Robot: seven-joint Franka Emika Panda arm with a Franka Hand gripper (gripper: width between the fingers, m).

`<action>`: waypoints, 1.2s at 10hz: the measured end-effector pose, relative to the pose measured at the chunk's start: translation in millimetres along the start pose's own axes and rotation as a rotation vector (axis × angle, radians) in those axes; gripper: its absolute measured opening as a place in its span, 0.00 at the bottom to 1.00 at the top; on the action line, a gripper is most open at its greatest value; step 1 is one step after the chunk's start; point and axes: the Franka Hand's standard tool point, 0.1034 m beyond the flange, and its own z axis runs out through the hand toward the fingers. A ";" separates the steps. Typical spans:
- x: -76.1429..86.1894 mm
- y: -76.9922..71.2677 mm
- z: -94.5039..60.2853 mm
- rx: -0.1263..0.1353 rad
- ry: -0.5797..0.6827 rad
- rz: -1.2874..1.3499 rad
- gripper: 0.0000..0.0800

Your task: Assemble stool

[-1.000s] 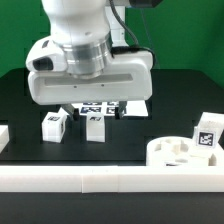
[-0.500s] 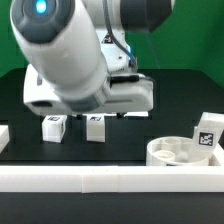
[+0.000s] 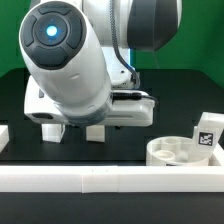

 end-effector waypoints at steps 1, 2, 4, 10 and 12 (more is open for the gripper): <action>0.0 0.2 0.2 0.000 0.000 0.000 0.81; 0.2 0.4 1.1 0.000 -0.002 0.008 0.81; -2.6 1.3 10.1 -0.001 -0.050 0.056 0.81; 0.2 2.9 19.8 0.000 -0.162 0.053 0.81; 0.9 2.4 21.2 -0.002 -0.160 0.053 0.51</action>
Offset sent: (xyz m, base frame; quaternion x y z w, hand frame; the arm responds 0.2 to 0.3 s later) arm -0.0046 -0.0099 -0.0048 -0.0493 -0.0497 0.0971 0.9928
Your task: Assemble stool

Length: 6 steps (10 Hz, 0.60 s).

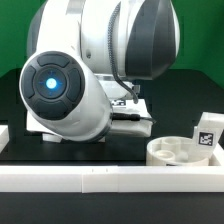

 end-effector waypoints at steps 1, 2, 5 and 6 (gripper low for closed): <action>0.2 -0.1 0.1 0.000 0.001 0.000 0.51; 0.3 -0.1 0.1 0.000 0.002 0.000 0.41; -5.3 -4.8 -8.3 0.001 0.008 -0.004 0.41; -17.1 -15.2 -19.7 -0.001 0.013 0.005 0.41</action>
Offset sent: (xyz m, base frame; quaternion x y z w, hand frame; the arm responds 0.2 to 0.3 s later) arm 0.0004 0.0046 0.0056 0.0095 0.0067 -0.0107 0.9999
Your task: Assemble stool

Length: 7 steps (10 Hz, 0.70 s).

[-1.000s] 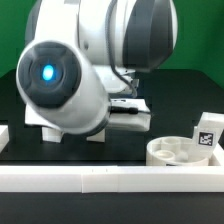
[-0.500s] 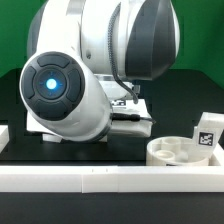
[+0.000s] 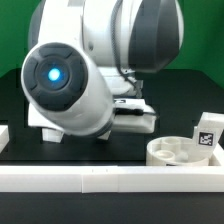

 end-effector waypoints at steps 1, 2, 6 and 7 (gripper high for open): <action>-15.0 -13.0 -12.9 -0.001 0.004 0.013 0.41; -26.3 -22.4 -24.4 -0.003 0.014 0.032 0.41; -27.3 -25.7 -27.5 -0.004 0.034 0.025 0.41; -21.8 -27.1 -31.4 -0.001 0.078 0.024 0.41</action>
Offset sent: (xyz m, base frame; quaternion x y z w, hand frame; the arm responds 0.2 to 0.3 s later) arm 0.0000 0.0000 0.0000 0.0000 0.0000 0.0000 1.0000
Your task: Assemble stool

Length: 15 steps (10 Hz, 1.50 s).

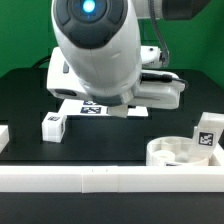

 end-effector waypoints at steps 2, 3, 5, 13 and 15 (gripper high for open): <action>-4.2 -1.8 -0.5 0.000 -0.013 0.010 0.41; -8.0 -6.4 -5.7 -0.002 -0.006 0.024 0.41; -23.2 -22.2 -21.0 -0.019 0.028 0.018 0.41; -6.3 -56.4 -63.9 0.064 0.803 -0.038 0.41; -2.6 -59.6 -65.3 0.078 0.975 -0.047 0.41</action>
Offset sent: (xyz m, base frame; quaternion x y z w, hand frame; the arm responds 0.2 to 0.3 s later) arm -0.0031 0.0268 0.0496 -0.0363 0.0498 0.0552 0.9966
